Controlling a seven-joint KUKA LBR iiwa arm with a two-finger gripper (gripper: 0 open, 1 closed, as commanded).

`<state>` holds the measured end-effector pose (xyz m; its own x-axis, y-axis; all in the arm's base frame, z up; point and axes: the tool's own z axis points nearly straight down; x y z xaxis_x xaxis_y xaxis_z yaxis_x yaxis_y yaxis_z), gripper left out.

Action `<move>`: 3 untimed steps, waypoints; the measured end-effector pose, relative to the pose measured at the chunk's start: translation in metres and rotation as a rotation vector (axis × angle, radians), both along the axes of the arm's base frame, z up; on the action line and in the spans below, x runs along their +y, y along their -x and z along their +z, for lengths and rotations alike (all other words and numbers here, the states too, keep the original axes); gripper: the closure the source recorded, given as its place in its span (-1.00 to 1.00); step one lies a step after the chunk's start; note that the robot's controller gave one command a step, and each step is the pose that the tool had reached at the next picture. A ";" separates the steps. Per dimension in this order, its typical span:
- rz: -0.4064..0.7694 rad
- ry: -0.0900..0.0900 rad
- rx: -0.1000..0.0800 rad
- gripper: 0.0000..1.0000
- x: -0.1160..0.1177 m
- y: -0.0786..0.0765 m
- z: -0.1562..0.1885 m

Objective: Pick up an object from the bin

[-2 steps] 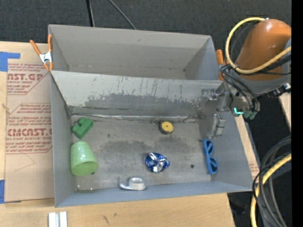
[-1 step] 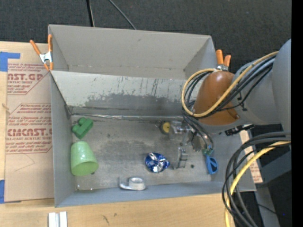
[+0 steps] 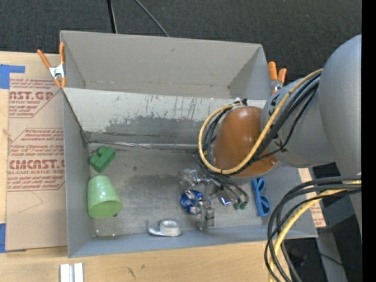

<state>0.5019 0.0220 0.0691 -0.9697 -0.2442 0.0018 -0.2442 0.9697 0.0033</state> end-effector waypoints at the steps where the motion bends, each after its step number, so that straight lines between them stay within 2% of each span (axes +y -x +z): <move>1: -0.003 0.002 -0.001 1.00 -0.002 -0.001 0.000; 2: 0.622 0.004 -0.010 1.00 -0.054 -0.031 0.110; 3: 0.640 0.006 -0.015 1.00 -0.066 -0.044 0.194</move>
Offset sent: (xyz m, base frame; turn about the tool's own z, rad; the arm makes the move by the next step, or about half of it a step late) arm 0.0000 0.0000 0.0000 0.0000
